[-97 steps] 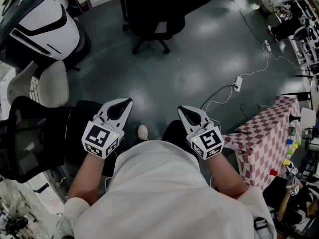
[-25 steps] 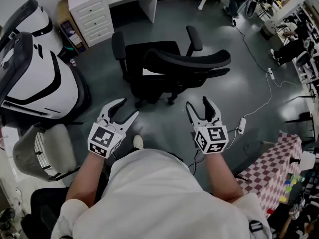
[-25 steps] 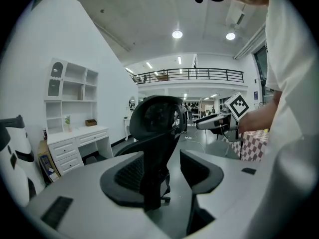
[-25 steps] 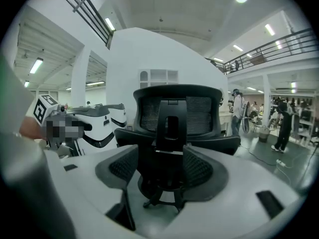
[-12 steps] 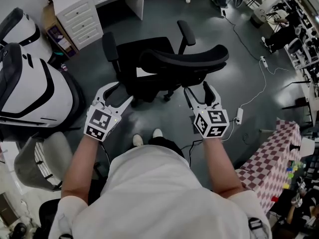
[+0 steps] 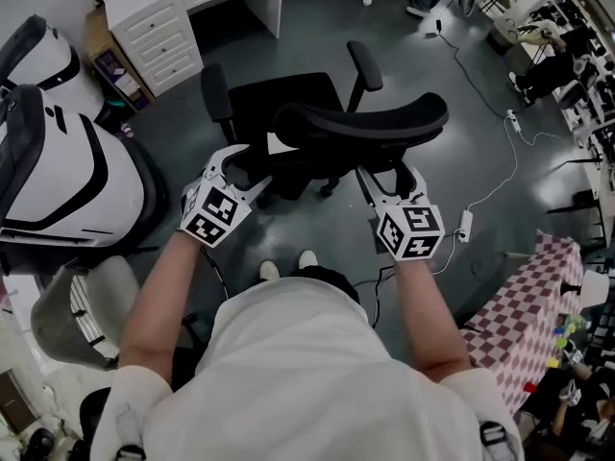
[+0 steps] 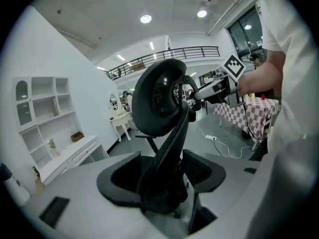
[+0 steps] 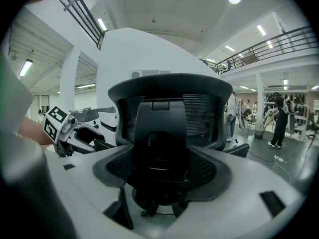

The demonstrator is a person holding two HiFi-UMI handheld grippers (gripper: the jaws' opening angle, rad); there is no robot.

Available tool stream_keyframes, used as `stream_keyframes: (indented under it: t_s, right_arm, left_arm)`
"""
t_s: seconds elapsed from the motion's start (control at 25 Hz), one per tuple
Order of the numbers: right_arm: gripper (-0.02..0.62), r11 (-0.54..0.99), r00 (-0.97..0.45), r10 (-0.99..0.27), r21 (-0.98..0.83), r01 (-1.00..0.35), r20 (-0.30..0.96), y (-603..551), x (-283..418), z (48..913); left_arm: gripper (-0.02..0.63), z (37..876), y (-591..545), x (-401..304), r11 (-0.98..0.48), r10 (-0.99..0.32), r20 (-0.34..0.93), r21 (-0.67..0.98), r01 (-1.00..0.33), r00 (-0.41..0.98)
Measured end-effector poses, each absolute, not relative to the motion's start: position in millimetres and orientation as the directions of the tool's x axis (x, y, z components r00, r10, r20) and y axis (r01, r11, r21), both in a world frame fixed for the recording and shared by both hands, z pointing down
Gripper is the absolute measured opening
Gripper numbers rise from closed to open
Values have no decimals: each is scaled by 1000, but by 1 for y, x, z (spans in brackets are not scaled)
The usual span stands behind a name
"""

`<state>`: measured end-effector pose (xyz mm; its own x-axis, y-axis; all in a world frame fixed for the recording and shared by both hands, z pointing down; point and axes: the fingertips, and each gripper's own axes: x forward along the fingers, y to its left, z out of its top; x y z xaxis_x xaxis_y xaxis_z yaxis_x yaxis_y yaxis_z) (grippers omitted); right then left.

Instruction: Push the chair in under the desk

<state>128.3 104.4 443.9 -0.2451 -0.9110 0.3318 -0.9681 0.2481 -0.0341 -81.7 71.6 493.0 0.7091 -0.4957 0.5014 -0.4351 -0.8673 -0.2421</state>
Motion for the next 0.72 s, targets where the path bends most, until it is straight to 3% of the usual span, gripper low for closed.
stream_keyframes:
  t_s: [0.72]
  right_arm:
    - [307,222,-221,-919,-36,-974,327,87,140,444]
  left_arm:
    - [233,502,58,-62,-897,-441,494,-262,-354,750]
